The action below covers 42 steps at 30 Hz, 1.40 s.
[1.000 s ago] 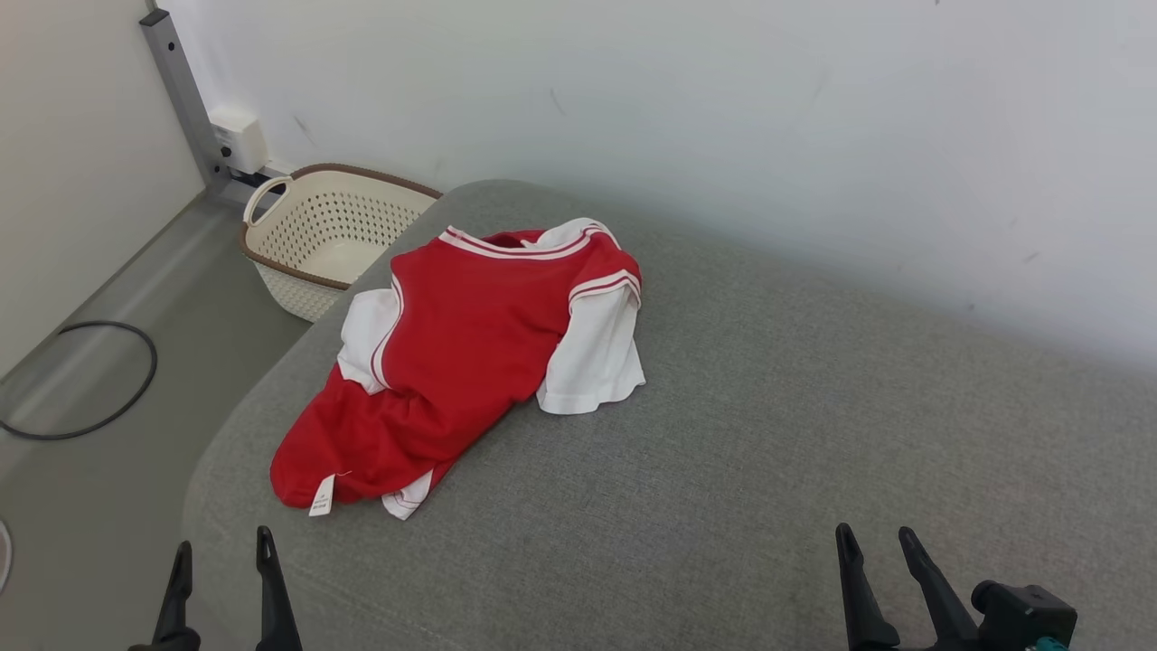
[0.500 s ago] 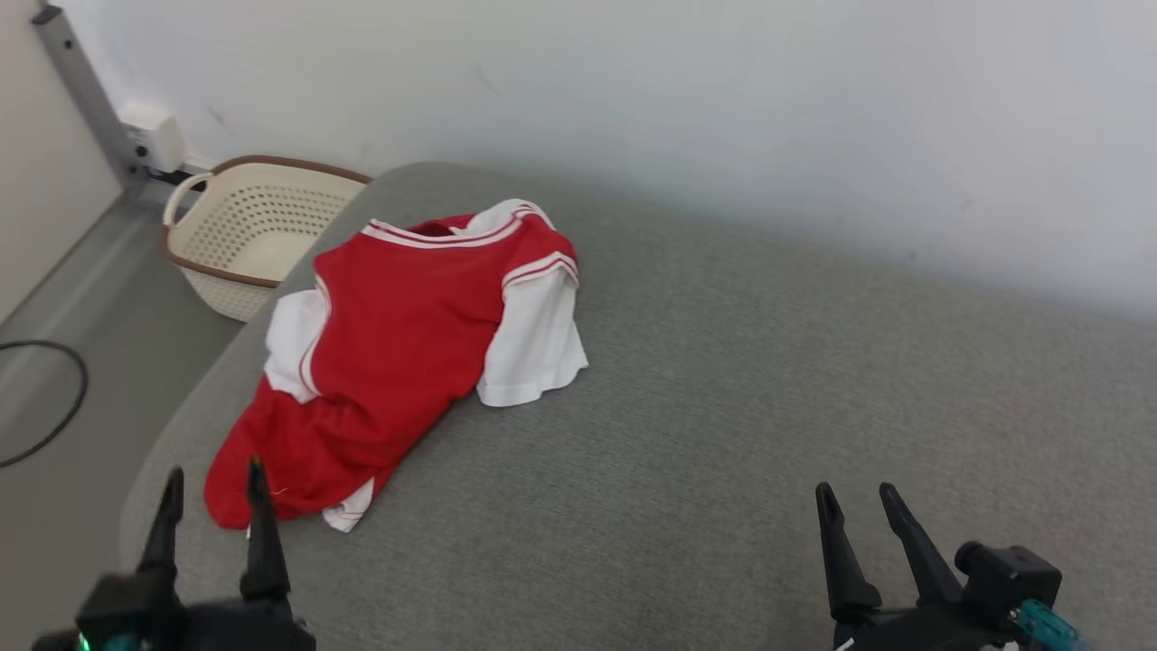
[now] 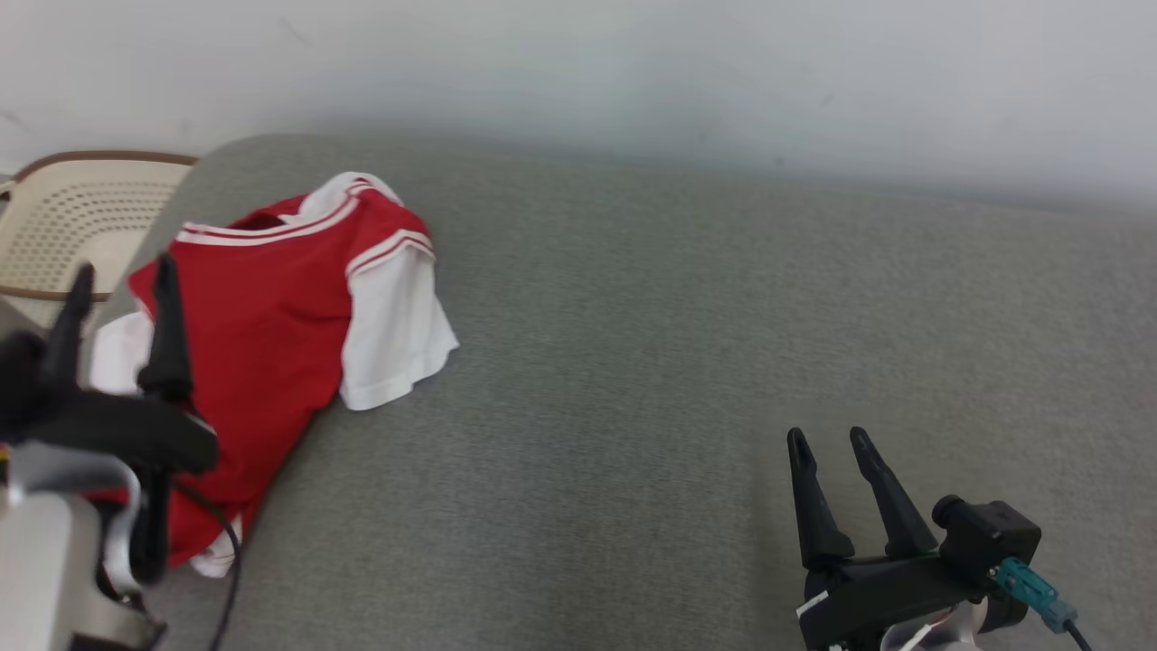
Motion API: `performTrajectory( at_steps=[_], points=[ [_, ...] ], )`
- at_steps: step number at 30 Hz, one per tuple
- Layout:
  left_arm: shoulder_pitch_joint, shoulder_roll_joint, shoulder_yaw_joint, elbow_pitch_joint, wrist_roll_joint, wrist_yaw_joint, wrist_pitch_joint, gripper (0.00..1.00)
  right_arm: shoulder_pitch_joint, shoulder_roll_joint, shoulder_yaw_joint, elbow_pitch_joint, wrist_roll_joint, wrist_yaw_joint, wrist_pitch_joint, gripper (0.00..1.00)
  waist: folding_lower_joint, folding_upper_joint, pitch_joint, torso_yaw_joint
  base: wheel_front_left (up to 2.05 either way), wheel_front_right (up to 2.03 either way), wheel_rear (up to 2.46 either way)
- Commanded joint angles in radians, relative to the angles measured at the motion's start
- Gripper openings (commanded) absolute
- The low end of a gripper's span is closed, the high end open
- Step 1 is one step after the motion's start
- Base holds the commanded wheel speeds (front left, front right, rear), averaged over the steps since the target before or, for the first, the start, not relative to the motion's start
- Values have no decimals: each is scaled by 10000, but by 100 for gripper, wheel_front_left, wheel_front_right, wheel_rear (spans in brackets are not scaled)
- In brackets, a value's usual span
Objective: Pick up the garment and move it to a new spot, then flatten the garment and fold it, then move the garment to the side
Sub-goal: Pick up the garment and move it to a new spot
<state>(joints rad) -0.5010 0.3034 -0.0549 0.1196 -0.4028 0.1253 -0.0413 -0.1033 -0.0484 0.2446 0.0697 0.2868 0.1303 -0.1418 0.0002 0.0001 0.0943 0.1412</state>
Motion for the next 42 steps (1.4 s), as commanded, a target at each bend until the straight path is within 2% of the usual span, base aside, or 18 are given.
performTrajectory(
  at_steps=[1,8,11,17,20,27,30,42],
  points=[
    [-370,141,24,86,-113,-88,153,100,-163,-35,-6,56,56,8,-115,100,-2,-1,624,-835,0,0,0],
    [-2080,780,-253,1161,-23,-459,1285,100,-524,-32,18,435,206,8,-459,100,-2,-1,958,-1558,0,0,0],
    [-2546,791,-277,1593,-218,-549,1608,100,-632,-31,36,522,237,8,-548,100,-2,-1,1041,-1736,0,0,0],
    [-3587,1164,-430,3016,-167,-802,2363,100,-948,-29,183,700,380,8,-745,100,-2,-1,1353,-2300,0,0,0],
    [-4029,1064,-368,3683,-485,-903,2761,100,-1041,-32,136,800,437,8,-837,100,-2,-1,1529,-2508,0,0,0],
    [-4801,1328,-758,5203,-304,-1083,3500,100,-1301,-31,222,998,477,8,-969,100,-2,-1,1904,-2929,0,0,0],
    [-5050,1607,-1028,5894,-40,-1126,3875,100,-1427,-25,297,1067,528,8,-1015,100,-2,-1,2043,-3104,0,0,0],
    [-5392,1841,-1942,7839,429,-1369,5616,100,-1646,-28,373,1284,624,8,-1151,100,-2,-1,2269,-3453,0,0,0]
  ],
)
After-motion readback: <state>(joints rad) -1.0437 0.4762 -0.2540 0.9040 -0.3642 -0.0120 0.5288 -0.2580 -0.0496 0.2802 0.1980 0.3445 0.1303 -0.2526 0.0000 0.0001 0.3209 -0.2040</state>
